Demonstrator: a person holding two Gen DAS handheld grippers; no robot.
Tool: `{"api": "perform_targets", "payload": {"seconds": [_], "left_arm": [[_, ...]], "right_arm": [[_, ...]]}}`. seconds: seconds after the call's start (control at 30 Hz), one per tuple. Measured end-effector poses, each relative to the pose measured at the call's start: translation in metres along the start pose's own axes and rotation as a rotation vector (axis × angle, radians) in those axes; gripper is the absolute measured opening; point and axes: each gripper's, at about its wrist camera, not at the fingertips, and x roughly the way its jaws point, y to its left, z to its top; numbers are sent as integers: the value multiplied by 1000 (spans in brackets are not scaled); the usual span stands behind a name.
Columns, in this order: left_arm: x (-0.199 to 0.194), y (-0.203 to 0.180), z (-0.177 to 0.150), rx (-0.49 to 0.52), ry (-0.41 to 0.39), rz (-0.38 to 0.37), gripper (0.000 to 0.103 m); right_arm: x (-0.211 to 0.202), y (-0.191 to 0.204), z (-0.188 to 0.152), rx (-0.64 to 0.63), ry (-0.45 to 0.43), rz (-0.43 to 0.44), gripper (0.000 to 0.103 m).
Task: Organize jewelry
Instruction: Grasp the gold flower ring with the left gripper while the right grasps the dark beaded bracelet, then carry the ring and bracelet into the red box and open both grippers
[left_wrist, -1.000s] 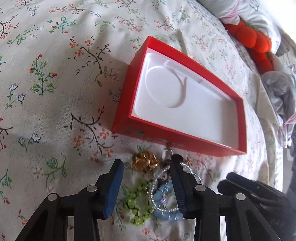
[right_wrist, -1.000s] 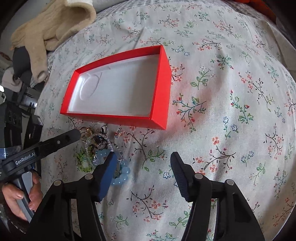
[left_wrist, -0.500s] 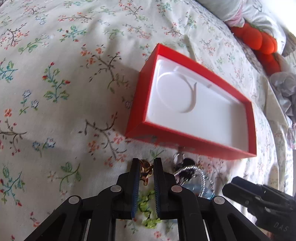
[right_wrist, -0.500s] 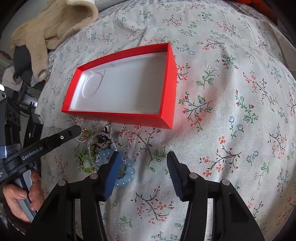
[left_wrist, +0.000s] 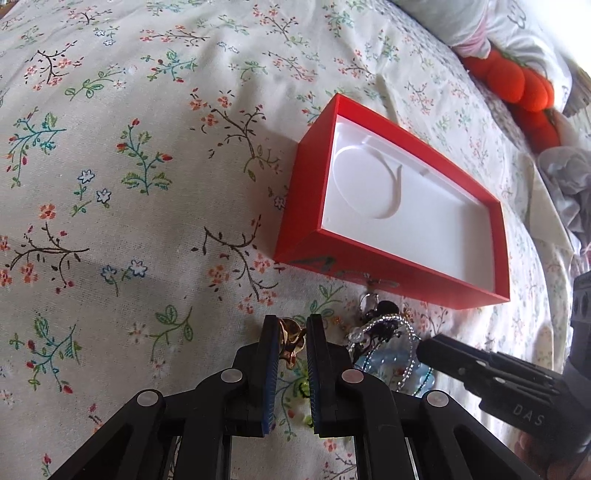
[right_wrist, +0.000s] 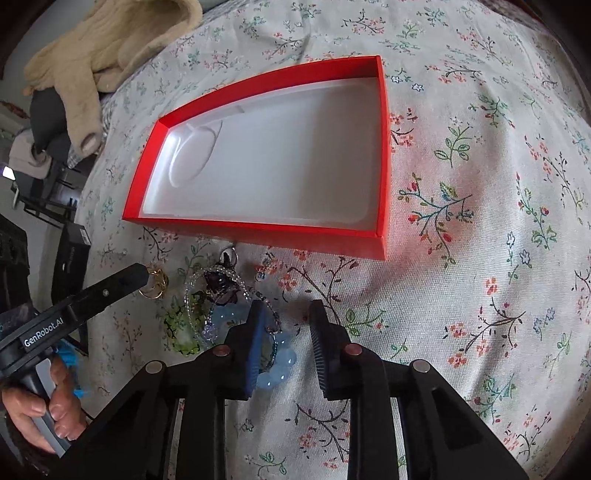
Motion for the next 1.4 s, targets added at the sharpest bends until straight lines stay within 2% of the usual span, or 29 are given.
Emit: {"api": "perform_targets", "payload": {"seconds": [0.1,0.17,0.37,0.43,0.93,1.17,1.4], "left_arm": [[0,-2,-1,5,0,0,9],[-2,-3,-2,14,-3,6,9],[-6,-8,-6,38,-13,17,9],[-11,-10,-7,44,-20,11,9],[-49,-40,-2,95,-142,-72,9],[-49,-44,18,81,-202,-120,9],[-32,-49,38,75,-237,-159,9]], "right_arm": [[1,3,1,-14,-6,14,24],[3,5,1,-16,1,40,8],[-11,15,-3,-54,-38,39,7],[-18,19,-4,-65,-56,42,3],[-72,48,-13,-150,-201,15,2],[-89,46,1,-130,-271,32,2],[-100,40,31,-91,-323,107,2]]}}
